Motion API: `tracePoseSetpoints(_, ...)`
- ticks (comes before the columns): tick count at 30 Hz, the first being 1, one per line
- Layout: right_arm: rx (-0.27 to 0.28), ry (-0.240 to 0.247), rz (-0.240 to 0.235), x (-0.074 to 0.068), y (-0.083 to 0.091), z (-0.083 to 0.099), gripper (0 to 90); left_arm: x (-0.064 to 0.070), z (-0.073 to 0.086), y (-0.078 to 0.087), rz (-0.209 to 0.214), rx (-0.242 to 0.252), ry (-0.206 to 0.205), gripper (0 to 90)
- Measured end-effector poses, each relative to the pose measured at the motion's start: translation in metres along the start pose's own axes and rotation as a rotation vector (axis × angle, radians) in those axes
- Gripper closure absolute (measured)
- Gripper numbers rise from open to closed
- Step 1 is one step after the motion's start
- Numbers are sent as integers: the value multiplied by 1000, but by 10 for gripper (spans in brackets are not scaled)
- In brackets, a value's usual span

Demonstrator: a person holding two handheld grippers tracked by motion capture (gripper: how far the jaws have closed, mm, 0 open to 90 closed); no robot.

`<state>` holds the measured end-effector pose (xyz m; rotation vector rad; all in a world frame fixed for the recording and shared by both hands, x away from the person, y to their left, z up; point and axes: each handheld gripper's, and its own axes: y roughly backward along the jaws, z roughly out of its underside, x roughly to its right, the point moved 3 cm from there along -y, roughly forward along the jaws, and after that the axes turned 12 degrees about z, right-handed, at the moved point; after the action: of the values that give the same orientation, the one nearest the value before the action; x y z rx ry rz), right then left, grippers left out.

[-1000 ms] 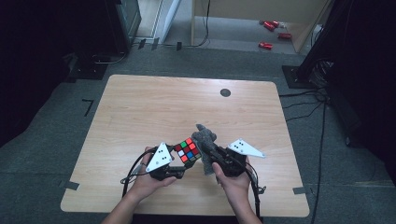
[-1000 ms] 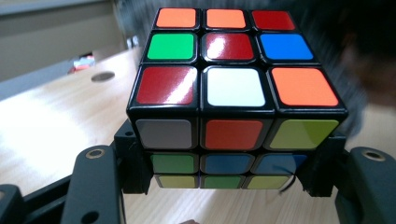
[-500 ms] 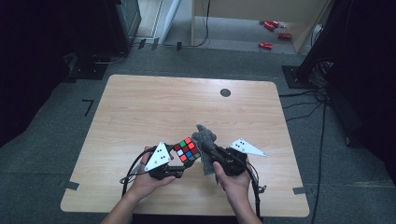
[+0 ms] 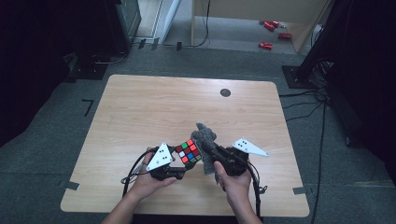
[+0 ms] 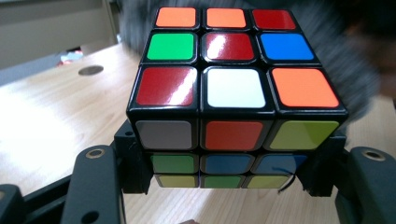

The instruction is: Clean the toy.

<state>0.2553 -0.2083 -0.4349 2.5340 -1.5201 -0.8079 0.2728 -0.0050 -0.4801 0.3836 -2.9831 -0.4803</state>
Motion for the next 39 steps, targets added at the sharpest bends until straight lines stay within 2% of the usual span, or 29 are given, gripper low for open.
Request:
tracePoseSetpoints(2,29,16,-17,-7,6,-7,749,2,1,-2,4,-7,-8,352)
tracePoseSetpoints(5,42,53,-8,-8,8,-10,749,4,-1,-3,3,1,-17,352)
tracePoseSetpoints(9,-18,47,39,5,-4,3,749,0,-4,3,10,30,21,352)
tracePoseSetpoints(11,-35,26,34,8,-6,6,749,-2,-3,4,12,23,25,352)
tracePoseSetpoints(14,-12,39,8,-1,-1,-1,748,-2,1,0,18,8,27,352)
tracePoseSetpoints(17,6,64,13,-6,3,-5,747,1,1,-3,19,2,28,352)
tracePoseSetpoints(21,-23,47,10,3,-4,2,744,1,-2,1,29,8,28,352)
tracePoseSetpoints(23,-37,26,1,5,-5,3,744,-1,-2,2,56,28,60,352)
tracePoseSetpoints(25,-27,26,-4,3,-1,-1,744,0,-2,0,81,56,85,352)
tracePoseSetpoints(28,9,38,-19,-4,6,-9,744,3,-1,-4,72,26,53,352)
tracePoseSetpoints(31,12,34,-14,-2,5,-8,743,5,-2,-4,70,25,49,352)
tracePoseSetpoints(36,-41,-25,-3,11,-6,4,744,-1,-6,5,87,73,91,352)
tracePoseSetpoints(39,-28,-12,-13,6,-2,-1,744,-1,-3,2,77,40,77,352)
